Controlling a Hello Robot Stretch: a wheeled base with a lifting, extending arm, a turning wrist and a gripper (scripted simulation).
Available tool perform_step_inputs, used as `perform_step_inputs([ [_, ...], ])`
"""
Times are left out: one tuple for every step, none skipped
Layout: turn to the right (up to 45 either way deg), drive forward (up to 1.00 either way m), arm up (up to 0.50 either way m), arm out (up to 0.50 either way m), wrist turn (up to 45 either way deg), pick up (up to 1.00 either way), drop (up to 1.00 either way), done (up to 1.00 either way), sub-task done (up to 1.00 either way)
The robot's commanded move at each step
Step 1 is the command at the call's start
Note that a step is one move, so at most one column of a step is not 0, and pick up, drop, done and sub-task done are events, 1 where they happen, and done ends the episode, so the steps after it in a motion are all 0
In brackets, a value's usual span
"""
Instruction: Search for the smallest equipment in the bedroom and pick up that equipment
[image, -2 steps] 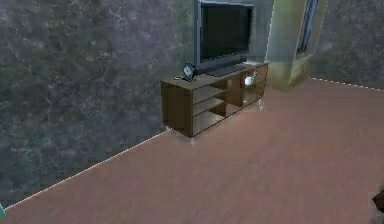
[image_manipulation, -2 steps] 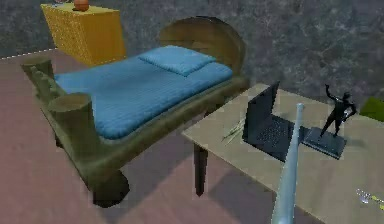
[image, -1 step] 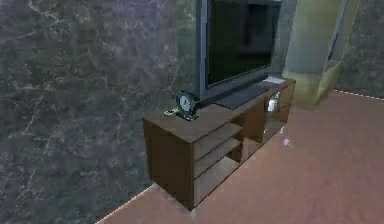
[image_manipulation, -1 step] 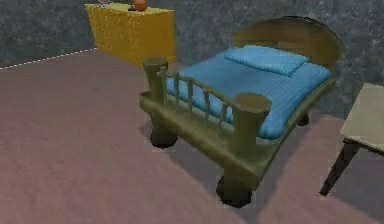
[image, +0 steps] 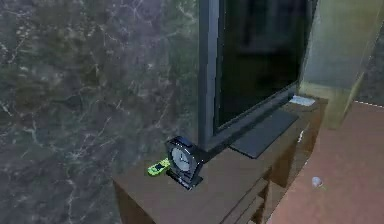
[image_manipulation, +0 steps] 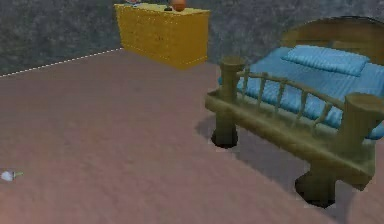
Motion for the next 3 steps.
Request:
perform_step_inputs([
  [45.0, 0.0, 0.0, 0.0, 0.0, 0.0, 0.0, 0.0, 0.0],
  [45.0, 0.0, 0.0, 0.0, 0.0, 0.0, 0.0, 0.0, 0.0],
  [24.0, 0.0, 0.0, 0.0, 0.0, 0.0, 0.0, 0.0, 0.0],
])
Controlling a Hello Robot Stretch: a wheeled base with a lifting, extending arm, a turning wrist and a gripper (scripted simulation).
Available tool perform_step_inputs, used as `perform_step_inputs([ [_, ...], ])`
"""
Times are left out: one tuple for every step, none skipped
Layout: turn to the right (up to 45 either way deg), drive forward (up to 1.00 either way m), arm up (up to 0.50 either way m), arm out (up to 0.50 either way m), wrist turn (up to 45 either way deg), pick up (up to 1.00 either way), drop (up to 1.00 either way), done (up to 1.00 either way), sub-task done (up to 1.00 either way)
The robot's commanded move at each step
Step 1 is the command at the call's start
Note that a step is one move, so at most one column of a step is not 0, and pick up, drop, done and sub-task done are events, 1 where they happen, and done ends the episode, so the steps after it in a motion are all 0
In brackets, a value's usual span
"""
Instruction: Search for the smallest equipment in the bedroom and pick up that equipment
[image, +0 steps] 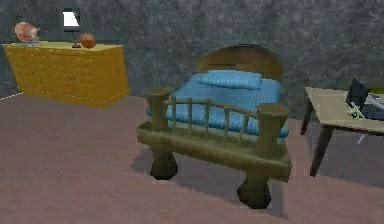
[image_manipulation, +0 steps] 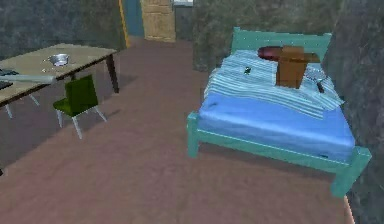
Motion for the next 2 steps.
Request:
perform_step_inputs([
  [0.0, 0.45, 0.0, 0.0, 0.0, 0.0, 0.0, 0.0, 0.0],
  [-45.0, 0.0, 0.0, 0.0, 0.0, 0.0, 0.0, 0.0, 0.0],
])
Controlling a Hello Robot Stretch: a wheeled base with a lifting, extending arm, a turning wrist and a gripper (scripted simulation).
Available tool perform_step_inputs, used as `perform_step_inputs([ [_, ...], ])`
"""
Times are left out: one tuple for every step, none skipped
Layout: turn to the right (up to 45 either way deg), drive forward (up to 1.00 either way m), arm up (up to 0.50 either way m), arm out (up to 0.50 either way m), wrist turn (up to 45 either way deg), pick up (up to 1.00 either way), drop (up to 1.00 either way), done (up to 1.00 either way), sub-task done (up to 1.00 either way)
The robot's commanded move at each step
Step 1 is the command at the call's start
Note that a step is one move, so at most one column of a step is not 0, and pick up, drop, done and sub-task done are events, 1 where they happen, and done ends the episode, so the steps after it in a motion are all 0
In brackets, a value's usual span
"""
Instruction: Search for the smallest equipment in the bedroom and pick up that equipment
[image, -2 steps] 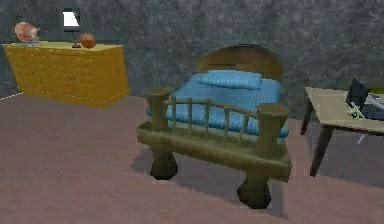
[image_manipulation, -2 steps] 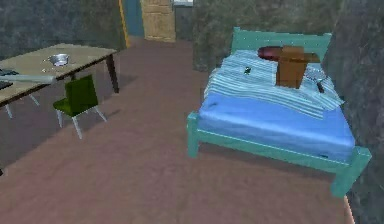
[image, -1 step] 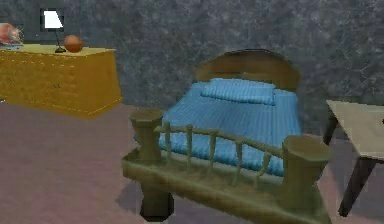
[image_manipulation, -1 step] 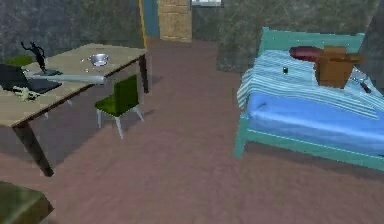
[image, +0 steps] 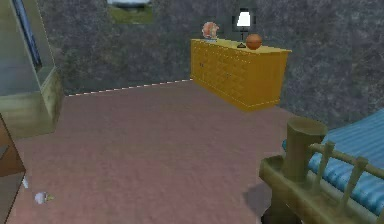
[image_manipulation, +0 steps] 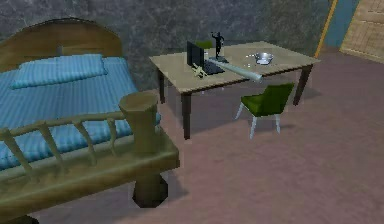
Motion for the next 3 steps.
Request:
perform_step_inputs([
  [-6.0, 0.0, 0.0, 0.0, 0.0, 0.0, 0.0, 0.0, 0.0],
  [0.0, 1.0, 0.0, 0.0, 0.0, 0.0, 0.0, 0.0, 0.0],
  [-3.0, 0.0, 0.0, 0.0, 0.0, 0.0, 0.0, 0.0, 0.0],
])
